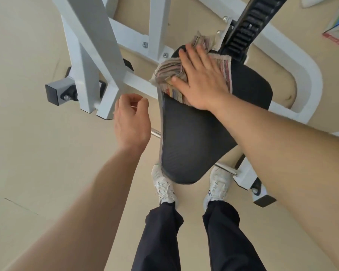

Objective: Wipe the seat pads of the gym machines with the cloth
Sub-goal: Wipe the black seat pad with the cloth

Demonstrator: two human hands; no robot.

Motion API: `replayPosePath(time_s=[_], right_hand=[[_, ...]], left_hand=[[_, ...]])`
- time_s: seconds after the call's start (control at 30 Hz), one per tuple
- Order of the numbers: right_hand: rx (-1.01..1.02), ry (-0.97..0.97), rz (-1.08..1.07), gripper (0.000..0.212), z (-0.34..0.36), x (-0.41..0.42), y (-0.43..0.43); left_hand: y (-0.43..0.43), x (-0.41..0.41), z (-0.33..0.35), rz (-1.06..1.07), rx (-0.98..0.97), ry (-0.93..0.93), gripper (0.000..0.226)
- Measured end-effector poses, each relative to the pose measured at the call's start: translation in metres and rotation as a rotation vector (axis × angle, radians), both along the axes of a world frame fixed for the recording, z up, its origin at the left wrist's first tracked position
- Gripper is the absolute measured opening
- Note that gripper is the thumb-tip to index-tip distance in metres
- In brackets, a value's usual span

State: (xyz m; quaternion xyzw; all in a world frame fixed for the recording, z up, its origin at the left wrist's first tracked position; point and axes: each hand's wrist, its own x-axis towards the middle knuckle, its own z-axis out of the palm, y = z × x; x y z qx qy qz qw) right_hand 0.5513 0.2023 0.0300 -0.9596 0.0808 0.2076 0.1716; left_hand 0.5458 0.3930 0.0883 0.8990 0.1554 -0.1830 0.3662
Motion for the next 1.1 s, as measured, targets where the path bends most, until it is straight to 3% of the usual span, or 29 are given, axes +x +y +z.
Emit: replayPosePath(time_s=[0.17,0.4,0.5,0.63,0.87,1.1], right_hand=[[-0.041,0.023,-0.046,0.071,-0.007,0.038,0.000],[0.029,-0.017,0.575,0.048,0.059,-0.068,0.089],[0.163,-0.114,0.681,0.035,0.060,-0.106,0.081],[0.156,-0.156,0.875,0.050,0.042,-0.065,0.063],[0.099,-0.134,0.648,0.044,0.002,0.029,0.032],[0.017,-0.010,0.033,0.046,-0.014,0.076,-0.003]], left_hand=[[0.000,0.006,0.000,0.075,-0.071,0.037,0.009],[0.008,0.013,0.012,0.123,-0.085,0.035,0.012],[0.015,0.013,0.015,0.110,-0.088,0.037,0.015],[0.021,0.009,0.006,0.104,-0.085,0.045,0.020],[0.013,0.011,-0.009,0.084,-0.086,0.069,0.008],[0.004,0.012,-0.011,0.068,-0.152,0.094,0.019]])
